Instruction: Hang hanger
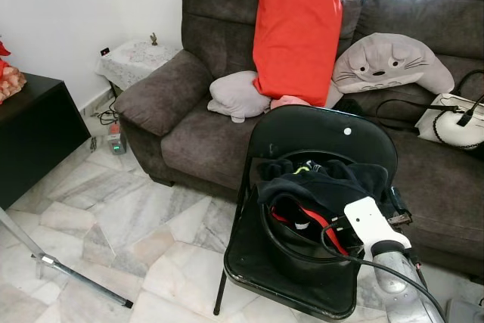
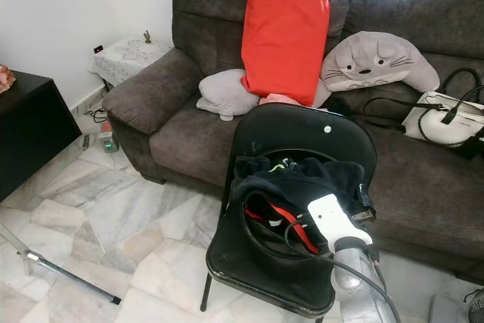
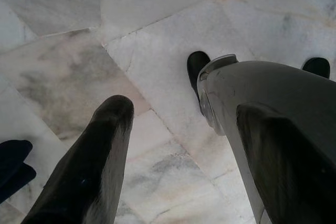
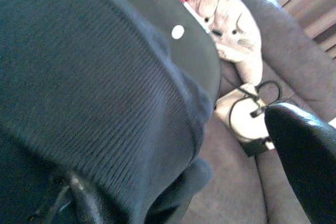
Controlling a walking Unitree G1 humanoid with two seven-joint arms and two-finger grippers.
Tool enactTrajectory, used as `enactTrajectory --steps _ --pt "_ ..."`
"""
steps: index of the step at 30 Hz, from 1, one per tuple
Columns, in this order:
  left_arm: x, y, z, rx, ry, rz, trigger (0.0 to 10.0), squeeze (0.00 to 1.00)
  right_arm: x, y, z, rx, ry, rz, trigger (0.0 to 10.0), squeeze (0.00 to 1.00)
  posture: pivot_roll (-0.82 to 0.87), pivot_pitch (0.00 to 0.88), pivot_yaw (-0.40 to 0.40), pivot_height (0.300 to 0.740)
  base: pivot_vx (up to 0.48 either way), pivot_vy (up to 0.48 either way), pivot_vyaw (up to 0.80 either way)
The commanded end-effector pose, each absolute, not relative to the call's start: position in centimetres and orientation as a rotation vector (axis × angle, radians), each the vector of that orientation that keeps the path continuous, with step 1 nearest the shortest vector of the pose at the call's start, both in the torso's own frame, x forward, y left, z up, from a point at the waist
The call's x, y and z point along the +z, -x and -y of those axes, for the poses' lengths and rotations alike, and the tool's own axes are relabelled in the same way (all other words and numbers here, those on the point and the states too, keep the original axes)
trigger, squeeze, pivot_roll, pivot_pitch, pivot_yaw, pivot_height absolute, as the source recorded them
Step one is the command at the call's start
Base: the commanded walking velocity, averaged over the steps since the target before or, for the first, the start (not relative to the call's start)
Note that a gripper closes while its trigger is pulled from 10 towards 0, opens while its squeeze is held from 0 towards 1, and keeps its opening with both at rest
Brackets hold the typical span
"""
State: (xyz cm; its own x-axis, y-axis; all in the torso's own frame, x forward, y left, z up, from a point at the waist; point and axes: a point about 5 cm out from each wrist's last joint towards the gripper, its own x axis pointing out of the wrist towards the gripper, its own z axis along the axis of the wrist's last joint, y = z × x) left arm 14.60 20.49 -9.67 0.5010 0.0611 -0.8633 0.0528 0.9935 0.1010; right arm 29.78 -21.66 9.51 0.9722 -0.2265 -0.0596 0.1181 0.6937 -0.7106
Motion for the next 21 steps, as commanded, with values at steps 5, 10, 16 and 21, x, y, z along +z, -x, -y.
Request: enactTrajectory --steps 5,10,16,21 --pt "-9.9 -13.9 -20.8 -0.003 -0.135 -1.079 10.0 0.0 10.3 -30.2 22.5 -0.311 0.727 -0.115 10.0 0.0 -0.02 0.059 0.023 0.74 0.0 0.0 0.0" --pt "-9.9 -13.9 -20.8 -0.004 -0.137 -1.081 10.0 0.0 10.4 -29.6 23.2 -0.389 0.701 -0.104 10.0 0.0 -0.02 0.061 0.025 0.74 0.0 0.0 0.0" --pt "-9.9 -13.9 -20.8 -0.007 -0.139 -1.081 10.0 0.0 9.1 -29.2 23.5 -0.382 0.657 -0.182 10.0 0.0 -0.02 0.062 0.026 0.74 0.0 0.0 0.0" --pt "-9.9 -13.9 -20.8 -0.007 -0.14 -1.079 10.0 0.0 7.8 -29.2 23.2 -0.34 0.617 -0.23 10.0 0.0 -0.02 0.06 0.028 0.74 0.0 0.0 0.0"
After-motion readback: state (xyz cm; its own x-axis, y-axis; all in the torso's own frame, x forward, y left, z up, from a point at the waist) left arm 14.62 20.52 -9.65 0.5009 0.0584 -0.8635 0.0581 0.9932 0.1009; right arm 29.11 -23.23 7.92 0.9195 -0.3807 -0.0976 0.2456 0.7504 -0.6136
